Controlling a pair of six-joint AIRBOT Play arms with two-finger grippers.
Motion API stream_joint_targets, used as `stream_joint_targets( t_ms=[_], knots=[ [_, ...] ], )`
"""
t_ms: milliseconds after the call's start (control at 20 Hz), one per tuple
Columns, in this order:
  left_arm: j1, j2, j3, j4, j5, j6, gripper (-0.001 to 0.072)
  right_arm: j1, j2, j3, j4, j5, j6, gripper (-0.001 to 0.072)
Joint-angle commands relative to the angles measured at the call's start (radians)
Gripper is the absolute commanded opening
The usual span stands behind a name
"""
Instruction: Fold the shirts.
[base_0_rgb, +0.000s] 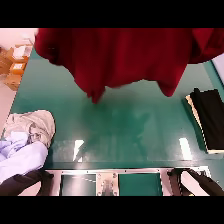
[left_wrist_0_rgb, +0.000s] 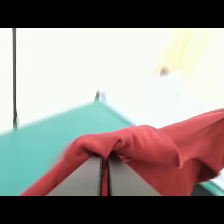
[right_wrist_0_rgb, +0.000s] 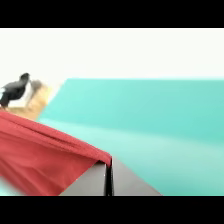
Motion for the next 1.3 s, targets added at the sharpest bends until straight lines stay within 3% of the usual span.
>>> stream_joint_targets(
  t_ms=[0, 150, 250, 450, 700, 800, 950, 1000, 1050, 1150, 1250],
  knots=[
    [-0.001, 0.095, 0.049, 0.005, -0.048, 0.002, 0.0029, -0.004, 0.011, 0.170, 0.023, 0.008, -0.011, 0.0018],
    [-0.001, 0.115, 0.048, 0.059, -0.099, 0.003, 0.0029, -0.004, 0.024, 0.164, 0.021, 0.036, -0.034, 0.0019],
    [-0.001, 0.085, 0.042, 0.184, -0.114, -0.002, 0.0029, -0.004, 0.020, 0.102, 0.022, 0.041, -0.037, 0.0019],
    [-0.001, -0.089, -0.067, 0.306, -0.106, -0.026, 0.0030, 0.014, -0.007, -0.215, 0.023, -0.016, -0.090, 0.0019],
    [-0.001, -0.531, -0.132, 0.253, 0.031, -0.026, 0.0030, 0.094, -0.170, -0.652, 0.023, -0.373, -0.180, 0.0019],
    [-0.001, -0.676, -0.132, 0.121, 0.111, -0.016, 0.0031, 0.124, -0.325, -0.697, 0.024, -0.487, -0.191, 0.0019],
    [0.003, -0.780, -0.132, -0.016, 0.165, -0.017, 0.0036, 0.129, -0.555, -0.630, 0.088, -0.509, -0.190, 0.0039],
    [0.011, -0.780, -0.130, -0.015, 0.158, -0.017, 0.0282, 0.123, -0.600, -0.594, 0.094, -0.506, -0.190, 0.0144],
    [0.030, -0.779, -0.108, -0.017, 0.108, -0.026, 0.0620, 0.111, -0.628, -0.557, 0.092, -0.497, -0.190, 0.0278],
    [0.105, -0.771, -0.026, -0.014, -0.098, -0.052, 0.0634, 0.060, -0.634, -0.475, 0.058, -0.421, -0.190, 0.0377],
    [0.207, -0.756, 0.051, -0.014, -0.339, -0.104, 0.0634, -0.031, -0.616, -0.403, 0.016, -0.260, -0.190, 0.0372]
  ],
)
